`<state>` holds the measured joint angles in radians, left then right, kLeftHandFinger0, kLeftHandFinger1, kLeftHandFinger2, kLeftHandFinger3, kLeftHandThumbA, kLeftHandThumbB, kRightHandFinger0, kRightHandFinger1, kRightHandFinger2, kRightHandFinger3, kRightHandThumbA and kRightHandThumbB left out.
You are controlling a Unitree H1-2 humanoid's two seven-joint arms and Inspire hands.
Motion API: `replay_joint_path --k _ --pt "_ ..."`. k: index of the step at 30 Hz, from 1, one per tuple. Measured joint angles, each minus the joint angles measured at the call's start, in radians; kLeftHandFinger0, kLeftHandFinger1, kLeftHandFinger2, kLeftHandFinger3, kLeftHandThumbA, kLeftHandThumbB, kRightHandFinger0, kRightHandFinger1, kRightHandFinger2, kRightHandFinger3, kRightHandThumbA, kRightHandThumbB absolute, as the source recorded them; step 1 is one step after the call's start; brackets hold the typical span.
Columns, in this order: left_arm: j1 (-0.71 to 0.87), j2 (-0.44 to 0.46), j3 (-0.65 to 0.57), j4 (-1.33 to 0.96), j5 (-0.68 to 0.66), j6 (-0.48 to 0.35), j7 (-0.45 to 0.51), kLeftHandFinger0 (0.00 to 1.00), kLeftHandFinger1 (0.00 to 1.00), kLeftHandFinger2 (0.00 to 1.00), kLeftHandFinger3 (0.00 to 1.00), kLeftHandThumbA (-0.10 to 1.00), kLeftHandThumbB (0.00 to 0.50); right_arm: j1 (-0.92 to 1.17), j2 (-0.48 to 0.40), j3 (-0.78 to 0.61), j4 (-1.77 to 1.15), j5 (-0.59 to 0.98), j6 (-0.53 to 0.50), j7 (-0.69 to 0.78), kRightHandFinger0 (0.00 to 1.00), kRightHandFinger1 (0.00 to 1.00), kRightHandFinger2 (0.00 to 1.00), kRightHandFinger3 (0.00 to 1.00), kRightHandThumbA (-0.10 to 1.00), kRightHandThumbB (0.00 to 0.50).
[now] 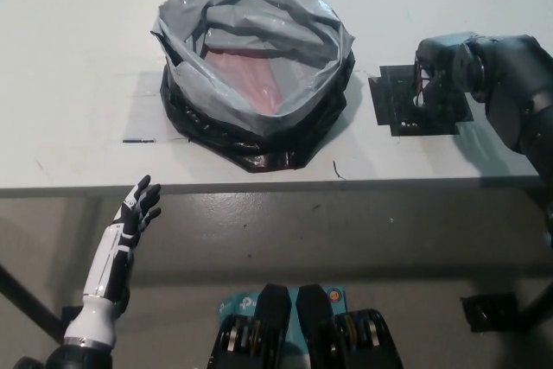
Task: Use the right hand to pick up a rubix's cube and place it into a plastic bag and lift the bag
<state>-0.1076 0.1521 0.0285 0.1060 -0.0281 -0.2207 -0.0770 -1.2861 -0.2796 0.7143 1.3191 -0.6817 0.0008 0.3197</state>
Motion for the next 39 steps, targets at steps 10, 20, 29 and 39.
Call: replay_joint_path --k 10,20,29,39 --pt "0.0 0.0 0.004 0.0 0.0 0.001 0.0 1.0 1.0 1.0 1.0 1.0 0.163 0.003 -0.015 -0.114 -0.017 0.03 -0.042 -0.084 0.02 0.61 0.93 0.95 -0.1 0.185" --pt "0.027 0.0 0.012 -0.008 -0.005 0.001 0.0 1.0 1.0 1.0 1.0 1.0 0.143 0.001 -0.017 -0.335 -0.026 0.137 -0.074 -0.163 0.11 0.69 1.0 1.0 -0.1 0.166" --pt "0.053 0.0 0.014 -0.019 -0.002 0.003 0.0 1.0 1.0 1.0 1.0 1.0 0.18 -0.056 -0.002 -0.348 -0.052 0.149 -0.077 -0.175 0.1 0.6 0.95 0.84 -0.1 0.223" --pt "0.057 0.0 0.014 -0.022 -0.003 0.005 0.0 1.0 1.0 1.0 1.0 1.0 0.187 -0.139 0.071 -0.35 -0.087 0.154 -0.076 -0.175 0.1 0.43 0.74 0.83 -0.1 0.226"
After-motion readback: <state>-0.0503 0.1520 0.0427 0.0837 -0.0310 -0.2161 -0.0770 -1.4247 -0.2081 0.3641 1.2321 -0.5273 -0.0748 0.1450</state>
